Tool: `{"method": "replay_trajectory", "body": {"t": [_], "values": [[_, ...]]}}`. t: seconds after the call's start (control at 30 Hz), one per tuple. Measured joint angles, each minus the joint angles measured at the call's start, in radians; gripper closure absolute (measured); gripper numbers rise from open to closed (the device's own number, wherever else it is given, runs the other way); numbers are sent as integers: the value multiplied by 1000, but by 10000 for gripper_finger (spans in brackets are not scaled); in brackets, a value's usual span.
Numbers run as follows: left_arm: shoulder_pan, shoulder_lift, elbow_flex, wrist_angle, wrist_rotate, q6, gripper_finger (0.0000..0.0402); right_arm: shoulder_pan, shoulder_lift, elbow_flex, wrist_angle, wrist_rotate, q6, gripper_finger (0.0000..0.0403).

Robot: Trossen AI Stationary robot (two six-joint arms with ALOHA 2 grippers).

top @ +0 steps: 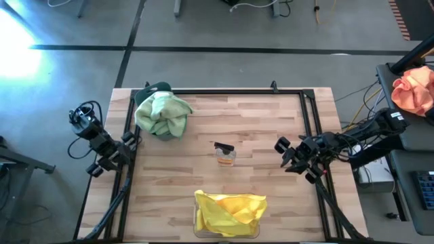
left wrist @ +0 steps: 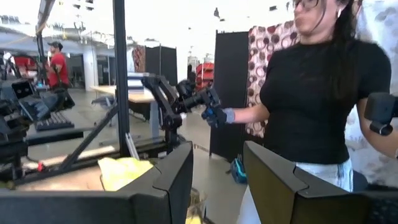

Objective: Sort microfiber towel by color & place in baskets
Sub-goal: Return to Home Position

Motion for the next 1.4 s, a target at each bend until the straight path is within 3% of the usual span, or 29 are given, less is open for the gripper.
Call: {"method": "replay_trajectory", "body": {"t": [0.33,0.93,1.4], "values": [[0,0,-41,18,12,9,274,0,0,-73,87,0,3,321],[0,0,-295,400,28,-23,274,0,0,-84,87,0,63,321],[0,0,-393,530,27,-50,274,0,0,-87,63,0,63,321]]}}
